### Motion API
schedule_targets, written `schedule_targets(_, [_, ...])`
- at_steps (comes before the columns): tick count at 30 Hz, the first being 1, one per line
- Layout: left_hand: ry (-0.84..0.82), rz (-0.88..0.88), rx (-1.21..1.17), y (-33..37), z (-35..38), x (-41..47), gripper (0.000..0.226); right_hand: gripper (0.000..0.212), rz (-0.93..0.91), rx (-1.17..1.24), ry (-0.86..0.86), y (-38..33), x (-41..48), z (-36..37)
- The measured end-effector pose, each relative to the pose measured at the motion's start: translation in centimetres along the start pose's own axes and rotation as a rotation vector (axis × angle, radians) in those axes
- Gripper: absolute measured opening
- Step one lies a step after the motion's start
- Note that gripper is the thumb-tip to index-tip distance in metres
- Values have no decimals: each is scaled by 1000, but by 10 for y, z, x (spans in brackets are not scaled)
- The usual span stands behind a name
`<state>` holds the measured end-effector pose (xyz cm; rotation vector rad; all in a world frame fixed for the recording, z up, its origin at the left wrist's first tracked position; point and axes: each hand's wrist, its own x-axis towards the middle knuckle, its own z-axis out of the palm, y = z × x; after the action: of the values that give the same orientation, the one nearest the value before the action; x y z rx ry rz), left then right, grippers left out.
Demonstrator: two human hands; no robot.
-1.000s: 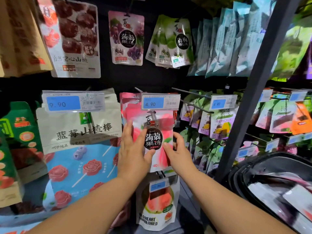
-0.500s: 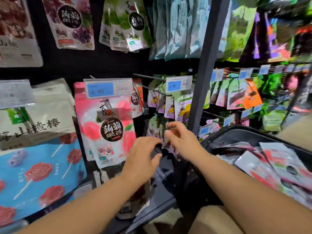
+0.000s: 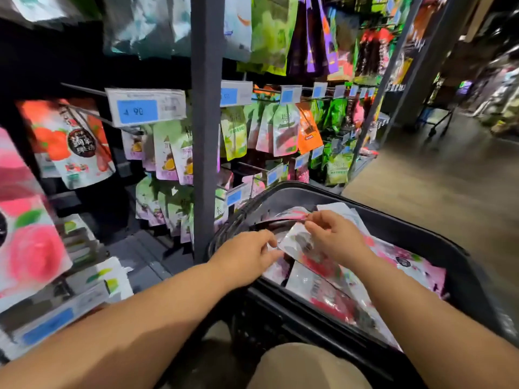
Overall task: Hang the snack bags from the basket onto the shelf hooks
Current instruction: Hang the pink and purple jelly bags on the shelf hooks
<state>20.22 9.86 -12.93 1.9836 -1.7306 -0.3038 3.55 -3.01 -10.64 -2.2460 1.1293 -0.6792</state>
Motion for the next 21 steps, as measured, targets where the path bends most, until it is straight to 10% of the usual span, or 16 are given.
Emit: schedule_targets(21, [-90,-96,282,-2,16,8,37,45,213,-110,-260,93,0,-50])
